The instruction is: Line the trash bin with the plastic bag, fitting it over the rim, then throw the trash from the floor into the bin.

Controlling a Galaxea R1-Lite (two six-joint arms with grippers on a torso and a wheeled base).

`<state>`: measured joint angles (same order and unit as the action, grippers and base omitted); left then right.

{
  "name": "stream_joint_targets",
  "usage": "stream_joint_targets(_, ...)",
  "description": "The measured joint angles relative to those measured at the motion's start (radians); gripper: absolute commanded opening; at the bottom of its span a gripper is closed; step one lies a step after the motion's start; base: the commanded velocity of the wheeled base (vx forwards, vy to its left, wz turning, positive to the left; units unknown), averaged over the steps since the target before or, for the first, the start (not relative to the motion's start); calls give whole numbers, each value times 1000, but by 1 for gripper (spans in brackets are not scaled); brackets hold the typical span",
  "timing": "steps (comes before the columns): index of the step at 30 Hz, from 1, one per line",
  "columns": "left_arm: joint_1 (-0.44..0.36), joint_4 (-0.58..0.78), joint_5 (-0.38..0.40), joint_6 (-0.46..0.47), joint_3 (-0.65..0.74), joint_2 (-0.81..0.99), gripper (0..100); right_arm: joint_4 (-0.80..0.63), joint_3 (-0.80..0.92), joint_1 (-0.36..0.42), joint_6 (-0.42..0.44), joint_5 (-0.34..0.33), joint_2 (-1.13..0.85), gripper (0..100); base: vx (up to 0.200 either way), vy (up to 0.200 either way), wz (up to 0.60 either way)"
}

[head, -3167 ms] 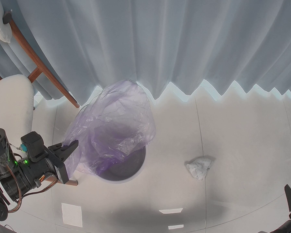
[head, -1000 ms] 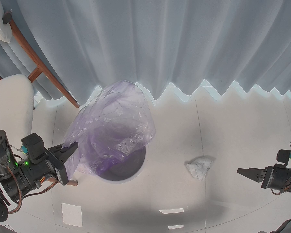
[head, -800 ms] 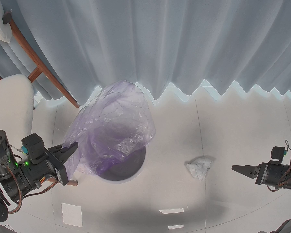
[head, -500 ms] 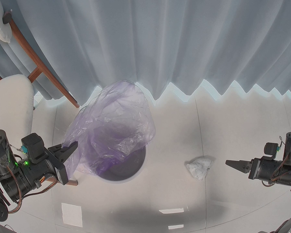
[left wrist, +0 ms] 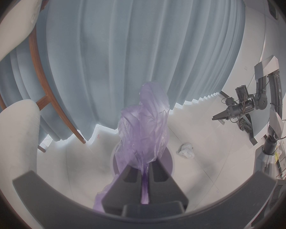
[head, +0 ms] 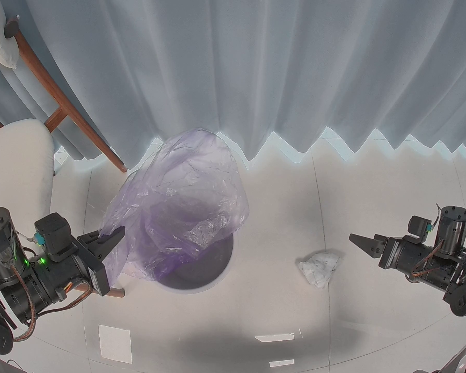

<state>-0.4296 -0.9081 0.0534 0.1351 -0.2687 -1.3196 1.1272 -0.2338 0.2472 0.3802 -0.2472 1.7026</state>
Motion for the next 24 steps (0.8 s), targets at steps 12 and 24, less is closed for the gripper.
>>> stream_joint_targets(12,0,0,0,0,0,-2,0,420,1,36,20,174,221,100,0,0,0)
stream_joint_targets(24,0,0,0,0,0,-2,0,425,-62,66,70,211,321,100,0,0,0)
